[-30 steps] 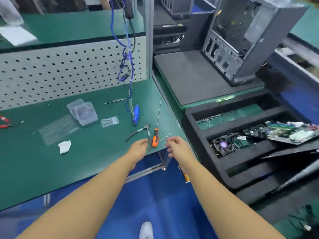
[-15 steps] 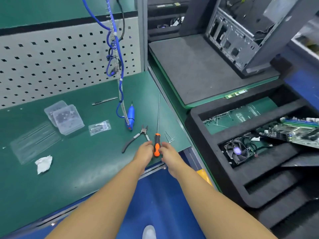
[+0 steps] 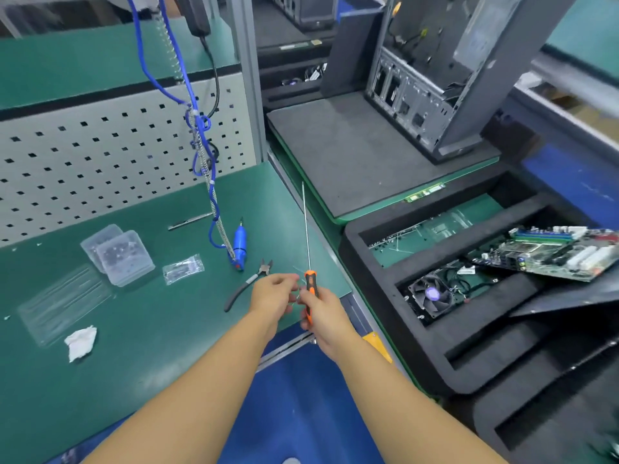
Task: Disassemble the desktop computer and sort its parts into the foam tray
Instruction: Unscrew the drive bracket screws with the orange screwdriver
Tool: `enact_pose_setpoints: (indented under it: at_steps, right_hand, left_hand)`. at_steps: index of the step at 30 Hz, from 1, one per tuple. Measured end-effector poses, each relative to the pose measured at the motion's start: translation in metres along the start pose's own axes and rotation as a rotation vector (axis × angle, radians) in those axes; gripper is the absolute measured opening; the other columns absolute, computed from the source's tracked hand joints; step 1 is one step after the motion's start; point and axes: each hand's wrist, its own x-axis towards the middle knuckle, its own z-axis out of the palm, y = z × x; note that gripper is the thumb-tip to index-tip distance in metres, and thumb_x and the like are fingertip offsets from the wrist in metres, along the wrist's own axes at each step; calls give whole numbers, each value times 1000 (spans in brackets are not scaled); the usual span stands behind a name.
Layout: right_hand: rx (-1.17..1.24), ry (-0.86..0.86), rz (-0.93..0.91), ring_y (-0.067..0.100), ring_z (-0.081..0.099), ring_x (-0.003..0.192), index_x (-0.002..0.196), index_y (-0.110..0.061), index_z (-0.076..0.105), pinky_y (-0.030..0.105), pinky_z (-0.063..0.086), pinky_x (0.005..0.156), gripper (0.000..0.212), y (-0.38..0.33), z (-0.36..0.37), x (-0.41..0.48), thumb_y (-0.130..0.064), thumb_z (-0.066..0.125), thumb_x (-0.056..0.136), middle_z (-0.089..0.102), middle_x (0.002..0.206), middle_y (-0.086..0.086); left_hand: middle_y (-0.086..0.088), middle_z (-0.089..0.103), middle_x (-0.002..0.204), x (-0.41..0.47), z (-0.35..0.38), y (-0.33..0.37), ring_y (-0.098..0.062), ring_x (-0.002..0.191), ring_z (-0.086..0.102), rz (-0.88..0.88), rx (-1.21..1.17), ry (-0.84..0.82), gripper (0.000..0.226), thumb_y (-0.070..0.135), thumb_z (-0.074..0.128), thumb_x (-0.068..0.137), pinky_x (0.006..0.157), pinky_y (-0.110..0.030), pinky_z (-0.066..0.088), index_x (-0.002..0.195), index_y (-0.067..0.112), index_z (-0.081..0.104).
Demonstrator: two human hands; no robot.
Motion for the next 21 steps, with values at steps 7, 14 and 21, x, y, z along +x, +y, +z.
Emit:
enact_pose_setpoints:
  at_steps: [7, 14, 21]
  right_hand:
    - [-367, 184, -237, 14, 57, 69, 106, -31, 49, 30, 44, 64, 26, -38, -76, -80, -30, 61, 83, 66, 87, -6]
    - [-584, 382, -458, 22, 63, 64, 85, -30, 46, 40, 54, 62, 15, -91, -190, -195, -29, 58, 75, 67, 69, 0]
    - [-352, 608, -741, 20, 64, 53, 86, -26, 58, 32, 55, 52, 20, -115, -309, -339, -25, 73, 74, 70, 77, 3]
  left_hand:
    - [2, 50, 107, -63, 52, 25, -12, 87, 51, 554, 660, -117, 56, -4, 58, 82, 77, -27, 46, 118, 38, 61]
    - [7, 66, 101, -156, 152, 68, -24, 96, 56, 1266, 1080, -88, 26, 13, 74, 79, 80, -39, 44, 95, 33, 78]
    - [-4, 65, 70, -274, 260, 77, -28, 65, 56, 1740, 738, -288, 11, 15, 74, 75, 61, -33, 39, 85, 15, 79]
